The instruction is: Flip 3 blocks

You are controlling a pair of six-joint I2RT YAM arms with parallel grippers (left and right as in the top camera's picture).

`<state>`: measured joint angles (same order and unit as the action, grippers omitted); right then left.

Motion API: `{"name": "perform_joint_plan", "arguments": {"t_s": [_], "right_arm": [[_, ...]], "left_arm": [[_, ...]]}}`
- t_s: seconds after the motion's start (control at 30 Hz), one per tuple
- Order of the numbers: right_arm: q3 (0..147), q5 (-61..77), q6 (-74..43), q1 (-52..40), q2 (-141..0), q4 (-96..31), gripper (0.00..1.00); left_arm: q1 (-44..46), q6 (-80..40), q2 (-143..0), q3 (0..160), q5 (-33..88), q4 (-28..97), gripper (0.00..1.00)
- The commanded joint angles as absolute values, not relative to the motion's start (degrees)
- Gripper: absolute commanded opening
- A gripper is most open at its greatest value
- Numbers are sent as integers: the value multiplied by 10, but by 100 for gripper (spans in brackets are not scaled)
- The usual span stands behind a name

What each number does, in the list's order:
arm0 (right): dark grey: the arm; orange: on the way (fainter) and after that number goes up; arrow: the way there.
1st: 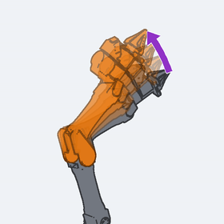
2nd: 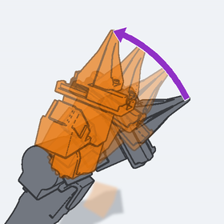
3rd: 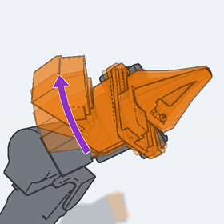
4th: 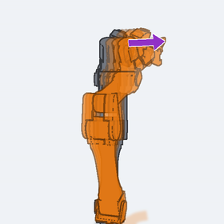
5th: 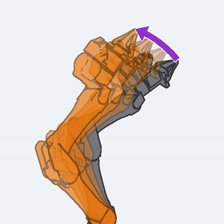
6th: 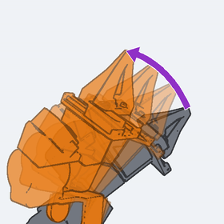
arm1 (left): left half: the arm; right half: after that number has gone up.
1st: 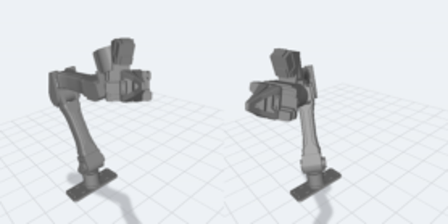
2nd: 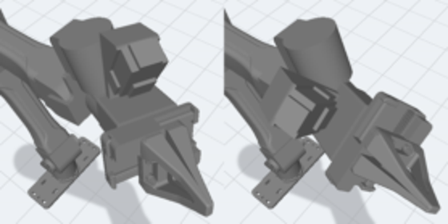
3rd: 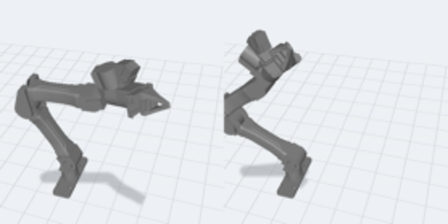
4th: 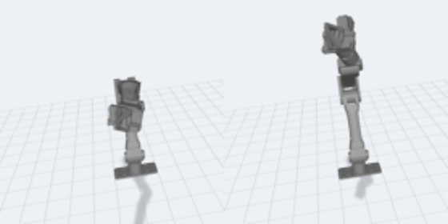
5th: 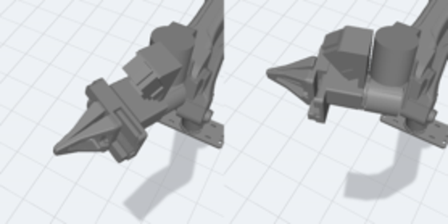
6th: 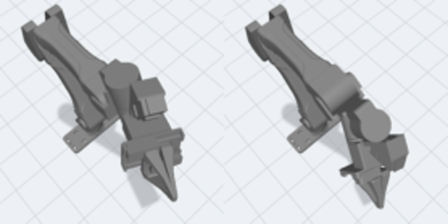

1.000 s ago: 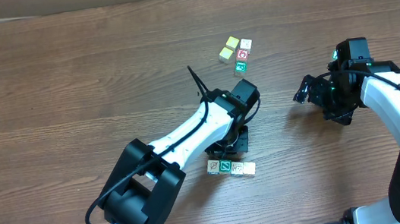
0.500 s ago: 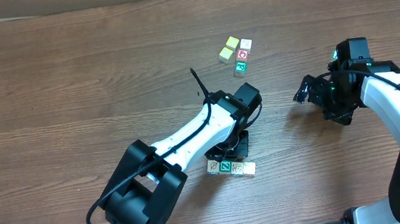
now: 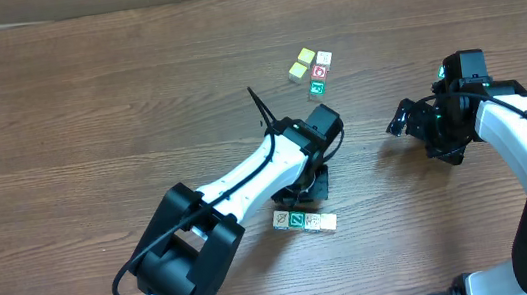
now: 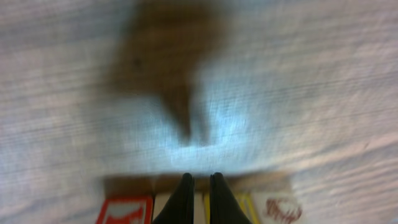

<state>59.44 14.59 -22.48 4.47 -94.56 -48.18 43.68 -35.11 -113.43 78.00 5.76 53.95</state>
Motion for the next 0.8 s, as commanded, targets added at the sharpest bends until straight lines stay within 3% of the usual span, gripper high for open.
{"name": "perform_joint_plan", "arguments": {"t_s": [0.0,0.17,0.5,0.6,0.63,0.67,0.7,0.73,0.77], "right_arm": [[593,141,-224,43,-944,-480,100],[593,141,-224,43,-944,-480,100],[593,146,-227,43,-944,-472,100],[593,223,-226,44,-944,-477,100],[593,246,-226,44,-944,-483,95],[593,260,-222,44,-944,-491,66],[593,262,-219,44,-944,-507,13],[593,255,-220,44,-944,-529,4],[593,239,-220,44,-944,-567,4]], "left_arm": [[413,-362,-1139,783,62,522,4],[367,-330,-1138,819,106,547,4],[284,-267,-1107,871,81,651,4],[278,-260,-1106,870,53,685,4],[278,-253,-1106,866,51,693,4],[278,-252,-1106,862,45,701,4],[278,-253,-1106,856,36,708,4],[278,-253,-1106,849,26,711,4],[278,-253,-1106,836,16,711,4]]}}
